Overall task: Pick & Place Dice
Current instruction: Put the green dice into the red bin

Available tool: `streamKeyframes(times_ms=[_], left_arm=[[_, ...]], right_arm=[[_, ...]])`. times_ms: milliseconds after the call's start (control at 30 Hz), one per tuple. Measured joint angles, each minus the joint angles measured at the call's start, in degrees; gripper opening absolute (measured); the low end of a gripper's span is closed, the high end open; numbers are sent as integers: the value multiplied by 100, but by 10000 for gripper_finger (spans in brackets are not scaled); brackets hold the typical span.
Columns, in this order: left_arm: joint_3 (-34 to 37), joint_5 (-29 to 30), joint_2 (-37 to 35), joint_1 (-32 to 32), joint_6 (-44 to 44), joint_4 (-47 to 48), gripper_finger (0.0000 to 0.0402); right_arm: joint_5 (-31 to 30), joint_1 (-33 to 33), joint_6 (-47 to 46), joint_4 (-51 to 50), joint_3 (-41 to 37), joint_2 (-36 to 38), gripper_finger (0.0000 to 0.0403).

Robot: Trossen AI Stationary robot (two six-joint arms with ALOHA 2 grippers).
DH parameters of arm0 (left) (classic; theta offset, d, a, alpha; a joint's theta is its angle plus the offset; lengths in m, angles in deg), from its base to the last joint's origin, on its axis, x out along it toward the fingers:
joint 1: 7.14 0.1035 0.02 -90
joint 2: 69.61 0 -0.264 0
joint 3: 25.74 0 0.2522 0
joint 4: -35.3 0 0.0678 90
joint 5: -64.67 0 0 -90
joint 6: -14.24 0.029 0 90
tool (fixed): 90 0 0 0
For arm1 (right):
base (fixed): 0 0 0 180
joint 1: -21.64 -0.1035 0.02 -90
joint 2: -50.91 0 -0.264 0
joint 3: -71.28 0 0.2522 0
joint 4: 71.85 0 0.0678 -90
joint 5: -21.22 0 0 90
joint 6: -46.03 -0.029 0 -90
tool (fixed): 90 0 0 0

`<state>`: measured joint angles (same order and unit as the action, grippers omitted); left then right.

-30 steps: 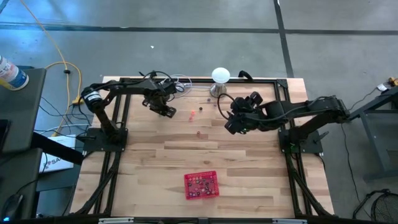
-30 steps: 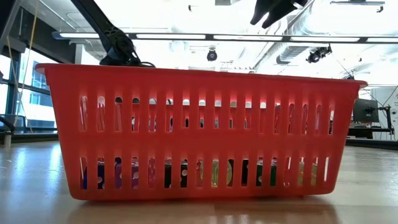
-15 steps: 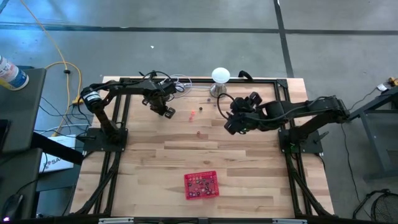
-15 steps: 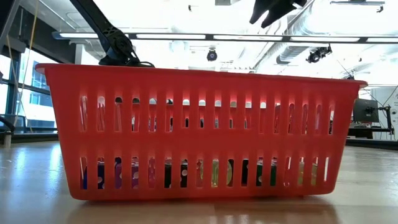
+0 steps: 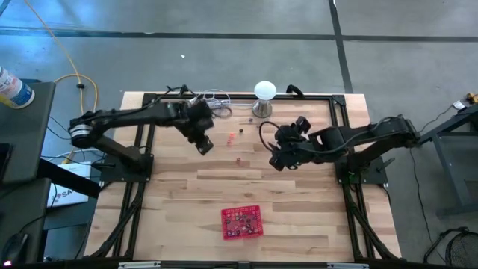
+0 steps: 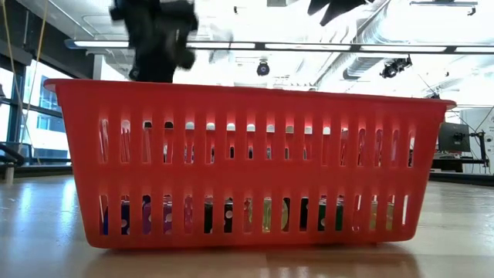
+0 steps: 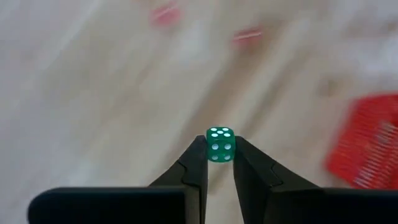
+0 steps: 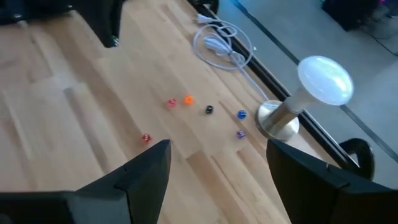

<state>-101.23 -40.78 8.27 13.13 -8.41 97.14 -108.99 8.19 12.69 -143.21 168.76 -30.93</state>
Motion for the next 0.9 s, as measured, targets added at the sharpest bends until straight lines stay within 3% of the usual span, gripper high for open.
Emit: streamKeyframes(times_ms=[167,367,567,733,900], left_arm=[[-1171,830,3,-1617,-548,26,44],[-2259,1073,759,-2815,-1185,-253,43],[-2340,653,1293,-3455,-1169,-1279,47],[-2340,481,1503,-3856,-1124,-1385,51],[-2317,957,1667,-4325,-1147,-1386,53]], right_arm=[[-28,-345,-228,0,0,0,256],[-209,-903,-626,12,0,0,256],[-506,-1326,-1202,401,0,-9,256],[-507,-1788,-1505,986,0,-13,256],[-950,-2096,-1691,2001,0,-119,256]])
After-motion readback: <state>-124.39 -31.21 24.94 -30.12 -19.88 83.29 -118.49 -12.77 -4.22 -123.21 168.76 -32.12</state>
